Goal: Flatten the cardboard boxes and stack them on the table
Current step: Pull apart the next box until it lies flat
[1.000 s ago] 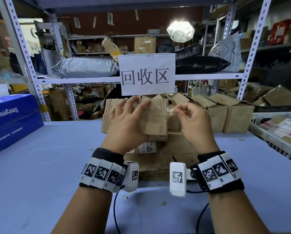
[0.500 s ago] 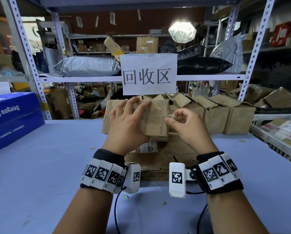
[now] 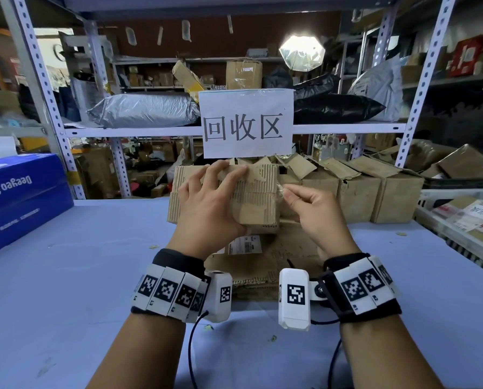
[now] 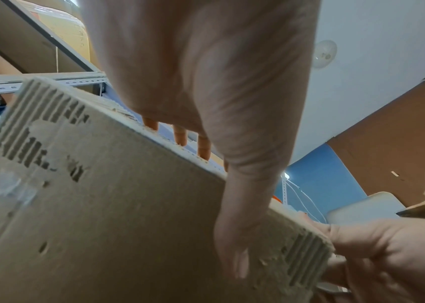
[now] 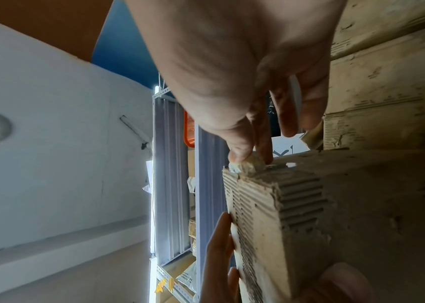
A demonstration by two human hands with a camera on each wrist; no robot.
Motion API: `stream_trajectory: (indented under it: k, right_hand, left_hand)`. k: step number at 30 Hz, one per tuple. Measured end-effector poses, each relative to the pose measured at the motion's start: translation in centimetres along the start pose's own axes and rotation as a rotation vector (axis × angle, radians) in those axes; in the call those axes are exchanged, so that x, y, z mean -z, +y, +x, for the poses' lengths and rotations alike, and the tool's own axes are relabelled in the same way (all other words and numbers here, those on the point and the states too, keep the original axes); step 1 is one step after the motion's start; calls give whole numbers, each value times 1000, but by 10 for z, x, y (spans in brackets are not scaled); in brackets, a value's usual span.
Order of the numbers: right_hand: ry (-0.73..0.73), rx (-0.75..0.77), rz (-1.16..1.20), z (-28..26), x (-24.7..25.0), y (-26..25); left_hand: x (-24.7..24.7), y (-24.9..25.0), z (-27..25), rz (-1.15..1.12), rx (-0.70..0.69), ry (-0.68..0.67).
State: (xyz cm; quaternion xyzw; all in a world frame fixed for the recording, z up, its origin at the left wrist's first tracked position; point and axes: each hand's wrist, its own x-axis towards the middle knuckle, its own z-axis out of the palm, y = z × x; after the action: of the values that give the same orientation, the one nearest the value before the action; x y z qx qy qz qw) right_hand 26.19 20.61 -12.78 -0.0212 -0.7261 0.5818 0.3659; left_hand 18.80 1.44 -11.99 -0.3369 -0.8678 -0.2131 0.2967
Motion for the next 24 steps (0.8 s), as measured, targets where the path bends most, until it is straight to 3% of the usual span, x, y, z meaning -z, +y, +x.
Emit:
stream_trajectory:
  k: [2, 11, 17, 24]
  right_hand:
    - [0, -9, -49, 2, 3, 0]
    - [-86, -206, 326, -1, 13, -8]
    - [-119, -211, 341, -2, 18, -10]
    - [-17, -286, 346, -1, 17, -11]
  left_hand:
    - [-1, 1, -2, -18, 4, 23]
    - [-5, 4, 0, -63, -12, 99]
    - [-8, 10, 4, -136, -43, 5]
    - [-8, 12, 5, -137, -35, 46]
